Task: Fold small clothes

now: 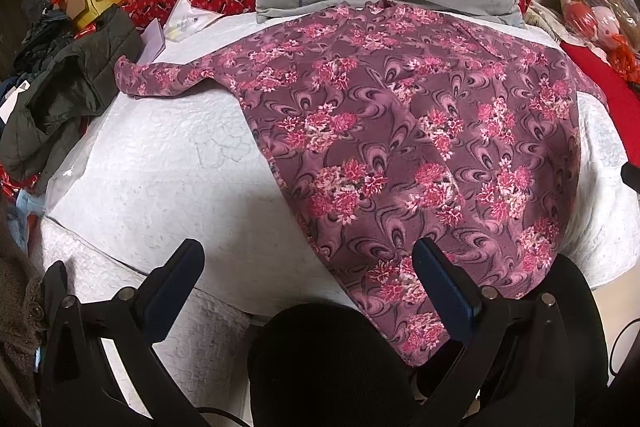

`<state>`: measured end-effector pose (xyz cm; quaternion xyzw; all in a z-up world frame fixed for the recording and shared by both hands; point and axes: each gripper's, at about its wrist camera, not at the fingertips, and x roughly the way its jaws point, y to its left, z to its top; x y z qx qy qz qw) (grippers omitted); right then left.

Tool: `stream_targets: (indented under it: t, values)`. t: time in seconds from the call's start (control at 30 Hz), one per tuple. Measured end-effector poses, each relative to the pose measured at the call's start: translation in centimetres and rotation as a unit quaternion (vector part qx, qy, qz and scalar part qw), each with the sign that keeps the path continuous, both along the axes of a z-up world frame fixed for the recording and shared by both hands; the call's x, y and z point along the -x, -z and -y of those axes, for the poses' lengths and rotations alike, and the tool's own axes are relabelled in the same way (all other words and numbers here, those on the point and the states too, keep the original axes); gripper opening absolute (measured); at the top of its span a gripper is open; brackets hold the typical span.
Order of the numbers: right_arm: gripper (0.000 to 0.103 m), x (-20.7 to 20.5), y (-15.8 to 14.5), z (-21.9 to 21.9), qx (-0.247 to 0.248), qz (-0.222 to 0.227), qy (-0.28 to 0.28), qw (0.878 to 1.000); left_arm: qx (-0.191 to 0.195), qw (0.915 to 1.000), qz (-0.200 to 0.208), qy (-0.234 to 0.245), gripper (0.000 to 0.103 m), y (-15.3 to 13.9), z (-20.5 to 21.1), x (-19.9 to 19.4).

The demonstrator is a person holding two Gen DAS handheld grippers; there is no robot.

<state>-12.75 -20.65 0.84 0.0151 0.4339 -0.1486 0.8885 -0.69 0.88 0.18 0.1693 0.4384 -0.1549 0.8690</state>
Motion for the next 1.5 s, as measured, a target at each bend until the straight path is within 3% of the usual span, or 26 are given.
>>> stream_targets:
  t: [0.2, 0.37, 0.47, 0.6, 0.93, 1.03, 1.1, 1.13, 1.17, 1.2, 1.23, 1.33, 1.5]
  values:
    - [0.101, -0.2, 0.4, 0.7, -0.022, -0.001, 0.003, 1.000, 0.007, 0.9997, -0.020, -0.011, 0.103, 0.5, -0.4, -1.0]
    - [0.101, -0.4, 1.3, 3.6, -0.070, 0.004, 0.033, 0.997, 0.029, 0.9951, -0.068, -0.065, 0.103, 1.7, -2.8, -4.2]
    - [0.101, -0.7, 2.4, 6.6, -0.099, 0.002, 0.069, 0.993, 0.046, 0.9873, -0.112, -0.103, 0.103, 3.0, -4.3, -6.4]
    - [0.101, -1.7, 3.8, 9.8, -0.118, 0.005, 0.097, 0.988, 0.060, 0.9777, -0.164, -0.117, 0.103, 4.8, -4.3, -8.0]
    - [0.101, -7.8, 5.7, 15.1, -0.134, 0.033, 0.104, 0.985, 0.082, 0.9533, -0.281, -0.075, 0.103, 8.5, 1.9, -8.5]
    - [0.100, -9.4, 6.6, 15.6, -0.144, 0.030, 0.085, 0.985, 0.101, 0.9392, -0.318, -0.079, 0.091, 9.8, 3.3, -8.0]
    - [0.077, -9.9, 7.0, 15.3, -0.164, 0.030, 0.047, 0.985, 0.094, 0.9471, -0.297, -0.077, 0.079, 9.4, 3.7, -7.5]
    - [0.042, -10.1, 7.2, 15.1, -0.182, 0.028, 0.022, 0.983, 0.094, 0.9500, -0.289, -0.071, 0.066, 9.0, 3.7, -7.3]
    - [0.011, -10.1, 7.5, 14.7, -0.204, 0.020, -0.002, 0.979, 0.096, 0.9516, -0.284, -0.067, 0.044, 8.6, 3.7, -7.2]
    - [0.010, -10.1, 7.6, 14.3, -0.209, 0.010, -0.015, 0.978, 0.104, 0.9519, -0.282, -0.062, 0.029, 8.0, 3.4, -7.3]
    - [0.009, -9.9, 7.5, 13.8, -0.212, 0.008, -0.031, 0.977, 0.120, 0.9488, -0.286, -0.056, 0.004, 7.4, 2.9, -7.5]
    - [0.008, -8.4, 6.0, 12.5, -0.218, 0.026, -0.066, 0.973, 0.179, 0.9341, -0.301, -0.067, 0.005, 5.2, 1.1, -8.3]
    - [0.003, -2.2, 1.1, 11.9, -0.268, 0.109, -0.069, 0.955, 0.245, 0.9278, -0.274, -0.064, 0.005, 0.0, -3.4, -9.0]
